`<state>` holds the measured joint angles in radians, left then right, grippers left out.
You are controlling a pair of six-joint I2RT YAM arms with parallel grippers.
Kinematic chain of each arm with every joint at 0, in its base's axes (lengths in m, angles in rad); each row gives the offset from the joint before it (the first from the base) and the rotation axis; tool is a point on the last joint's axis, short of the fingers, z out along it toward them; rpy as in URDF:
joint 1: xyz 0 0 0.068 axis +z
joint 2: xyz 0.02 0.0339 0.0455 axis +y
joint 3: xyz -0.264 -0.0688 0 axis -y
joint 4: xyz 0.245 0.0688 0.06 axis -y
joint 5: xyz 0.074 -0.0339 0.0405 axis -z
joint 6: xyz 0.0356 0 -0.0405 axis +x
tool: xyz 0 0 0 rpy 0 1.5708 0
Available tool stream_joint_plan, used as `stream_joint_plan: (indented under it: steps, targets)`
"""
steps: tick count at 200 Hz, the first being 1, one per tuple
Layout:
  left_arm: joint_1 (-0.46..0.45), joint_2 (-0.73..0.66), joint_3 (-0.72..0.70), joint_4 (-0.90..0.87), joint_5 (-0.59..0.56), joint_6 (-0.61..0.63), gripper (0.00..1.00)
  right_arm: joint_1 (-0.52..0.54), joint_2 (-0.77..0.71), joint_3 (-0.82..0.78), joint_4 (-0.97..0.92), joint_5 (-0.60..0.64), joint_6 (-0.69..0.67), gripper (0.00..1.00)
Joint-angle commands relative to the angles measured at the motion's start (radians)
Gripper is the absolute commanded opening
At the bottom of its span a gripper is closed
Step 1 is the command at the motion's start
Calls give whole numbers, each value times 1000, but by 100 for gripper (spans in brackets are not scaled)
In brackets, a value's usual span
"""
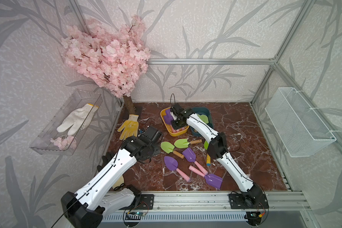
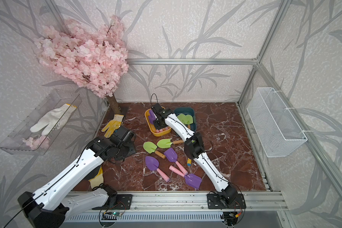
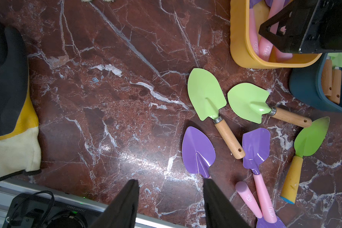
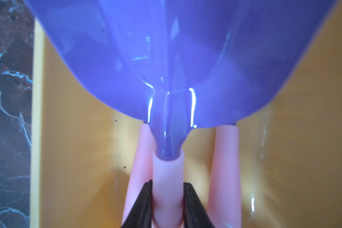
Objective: Sort the small shovels by color and place them into the storage box
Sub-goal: Place the shovel in the storage box.
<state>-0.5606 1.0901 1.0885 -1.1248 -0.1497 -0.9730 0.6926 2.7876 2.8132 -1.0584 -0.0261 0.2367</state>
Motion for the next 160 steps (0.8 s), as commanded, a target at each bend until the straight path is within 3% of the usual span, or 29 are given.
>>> stream_joint_plan:
  steps: [1,160]
  targets:
    - [5,-12,-13,-4,-1,-8,56,-7,28,26,23,12,1,21]
    - [4,-6,-21,3,5,-9,56,-16,51,25,37,6,9,29]
